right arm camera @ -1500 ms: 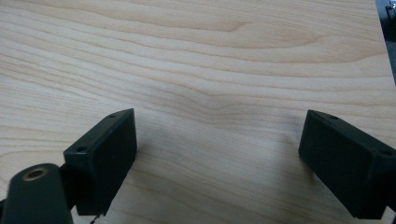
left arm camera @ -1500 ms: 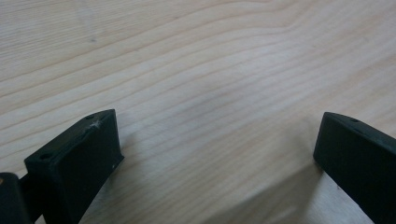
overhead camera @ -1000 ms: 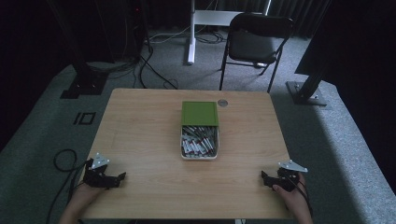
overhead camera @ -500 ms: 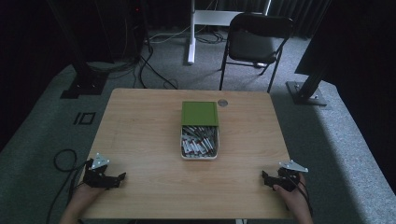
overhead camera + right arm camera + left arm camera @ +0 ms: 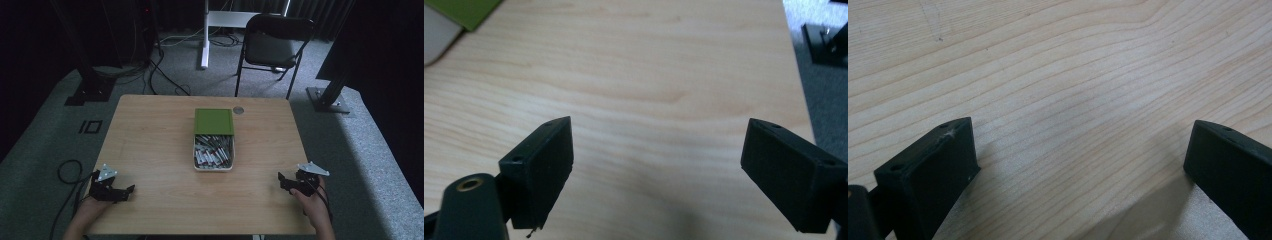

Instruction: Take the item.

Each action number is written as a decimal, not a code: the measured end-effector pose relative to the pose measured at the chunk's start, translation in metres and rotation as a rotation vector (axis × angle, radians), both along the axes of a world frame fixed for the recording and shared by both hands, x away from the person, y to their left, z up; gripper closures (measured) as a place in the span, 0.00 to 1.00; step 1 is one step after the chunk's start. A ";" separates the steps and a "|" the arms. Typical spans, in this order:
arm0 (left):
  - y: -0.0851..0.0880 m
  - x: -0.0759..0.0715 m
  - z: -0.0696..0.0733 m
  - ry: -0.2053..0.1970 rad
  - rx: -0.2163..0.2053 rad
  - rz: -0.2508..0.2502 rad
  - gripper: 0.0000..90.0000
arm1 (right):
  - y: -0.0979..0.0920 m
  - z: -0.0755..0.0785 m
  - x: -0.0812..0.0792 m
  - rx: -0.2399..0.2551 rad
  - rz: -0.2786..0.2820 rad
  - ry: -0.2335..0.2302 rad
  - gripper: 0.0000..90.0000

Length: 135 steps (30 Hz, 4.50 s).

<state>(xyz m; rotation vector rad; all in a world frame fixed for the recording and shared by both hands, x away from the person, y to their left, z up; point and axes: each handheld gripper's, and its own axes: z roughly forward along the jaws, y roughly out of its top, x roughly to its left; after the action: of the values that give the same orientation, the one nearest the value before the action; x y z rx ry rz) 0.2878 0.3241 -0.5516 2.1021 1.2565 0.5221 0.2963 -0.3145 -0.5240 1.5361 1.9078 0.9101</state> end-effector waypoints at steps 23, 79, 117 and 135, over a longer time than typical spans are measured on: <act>0.000 0.000 0.000 0.002 0.000 0.000 0.01 | 0.041 0.056 0.016 0.017 0.108 -0.106 0.16; 0.000 0.000 0.000 0.001 -0.001 0.001 0.01 | 0.182 0.069 0.040 0.031 0.451 -0.179 0.50; 0.000 0.000 0.000 0.002 0.001 -0.001 0.02 | 0.219 0.023 0.044 -0.110 0.368 -0.105 0.86; 0.000 0.000 0.000 0.001 0.001 -0.001 0.02 | 0.220 0.028 0.042 -0.099 0.294 -0.099 1.00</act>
<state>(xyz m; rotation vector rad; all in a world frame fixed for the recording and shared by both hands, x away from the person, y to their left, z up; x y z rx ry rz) 0.2879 0.3242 -0.5514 2.1038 1.2565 0.5214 0.3383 -0.0948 -0.4962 1.1511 2.1070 0.9780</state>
